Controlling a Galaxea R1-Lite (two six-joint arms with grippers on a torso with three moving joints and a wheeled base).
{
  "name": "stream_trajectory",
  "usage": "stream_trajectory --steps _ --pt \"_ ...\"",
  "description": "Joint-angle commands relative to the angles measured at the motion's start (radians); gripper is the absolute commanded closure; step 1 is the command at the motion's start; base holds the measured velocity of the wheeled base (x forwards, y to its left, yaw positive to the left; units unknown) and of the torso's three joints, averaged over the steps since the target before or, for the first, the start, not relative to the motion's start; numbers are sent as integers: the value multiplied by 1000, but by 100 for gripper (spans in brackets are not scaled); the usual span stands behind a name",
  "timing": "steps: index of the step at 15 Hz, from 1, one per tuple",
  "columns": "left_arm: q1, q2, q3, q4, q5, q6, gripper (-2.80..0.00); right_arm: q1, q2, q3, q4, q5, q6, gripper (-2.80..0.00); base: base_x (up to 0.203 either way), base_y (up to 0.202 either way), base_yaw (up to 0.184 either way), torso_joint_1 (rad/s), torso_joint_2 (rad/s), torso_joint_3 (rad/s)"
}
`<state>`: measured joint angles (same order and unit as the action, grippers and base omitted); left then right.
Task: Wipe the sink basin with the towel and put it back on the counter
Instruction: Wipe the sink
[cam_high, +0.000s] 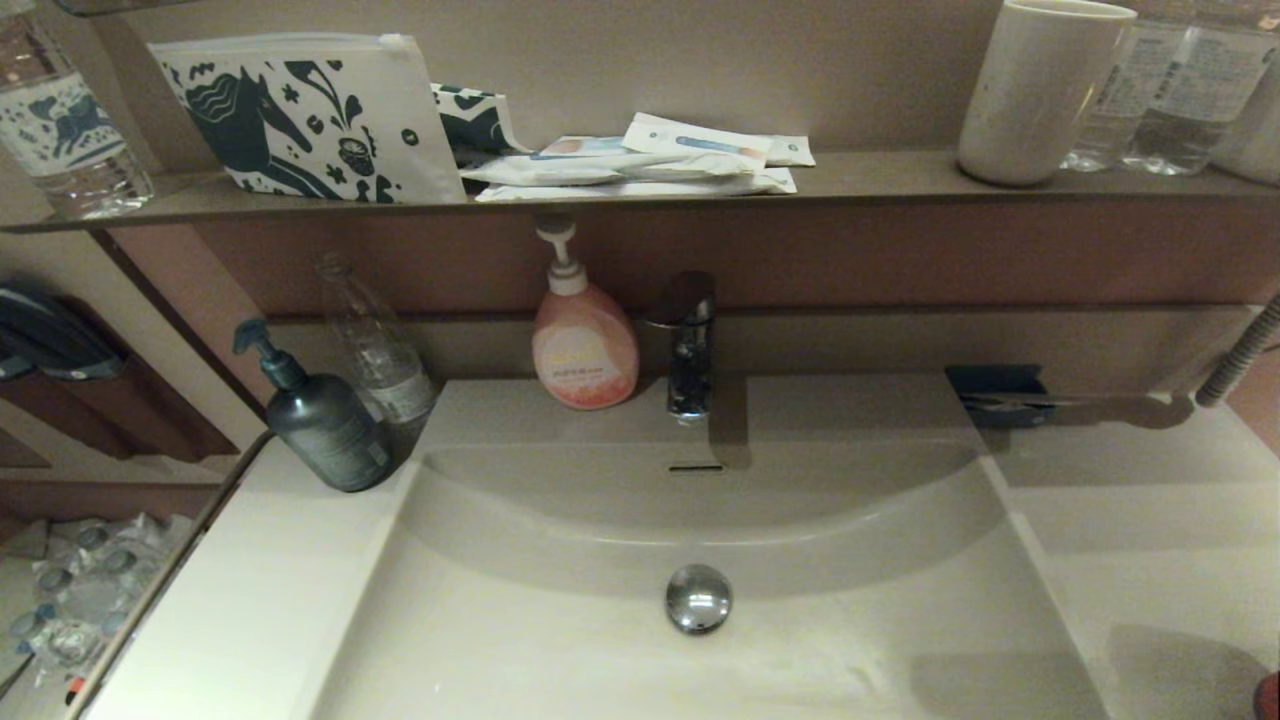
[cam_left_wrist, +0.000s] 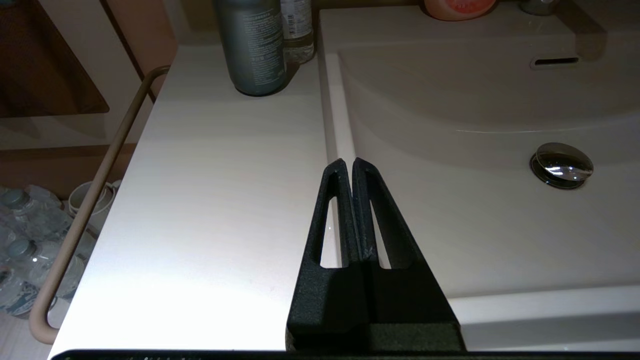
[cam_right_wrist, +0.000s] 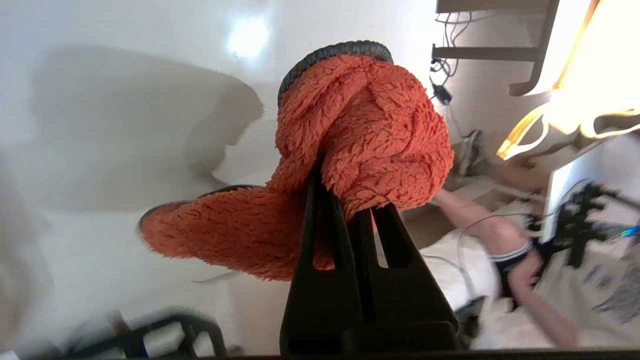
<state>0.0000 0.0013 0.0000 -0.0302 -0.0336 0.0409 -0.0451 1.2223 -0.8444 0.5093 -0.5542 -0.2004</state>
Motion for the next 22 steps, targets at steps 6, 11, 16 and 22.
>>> stream_trajectory --steps 6,11,16,22 --pt "0 0 0 0 0 1 0 -84 263 -8 -358 164 69 0 0 0 0 0 0 0" --pt "0 0 0 0 0 1 0 -85 401 -66 -420 185 162 -280 0 0 0 0 0 0" --pt "0 0 0 0 0 1 0 -76 356 -109 -338 145 181 -280 0 0 0 0 0 0" --pt "0 0 0 0 0 1 0 -73 205 -137 -198 144 173 0 0 0 0 0 0 0"
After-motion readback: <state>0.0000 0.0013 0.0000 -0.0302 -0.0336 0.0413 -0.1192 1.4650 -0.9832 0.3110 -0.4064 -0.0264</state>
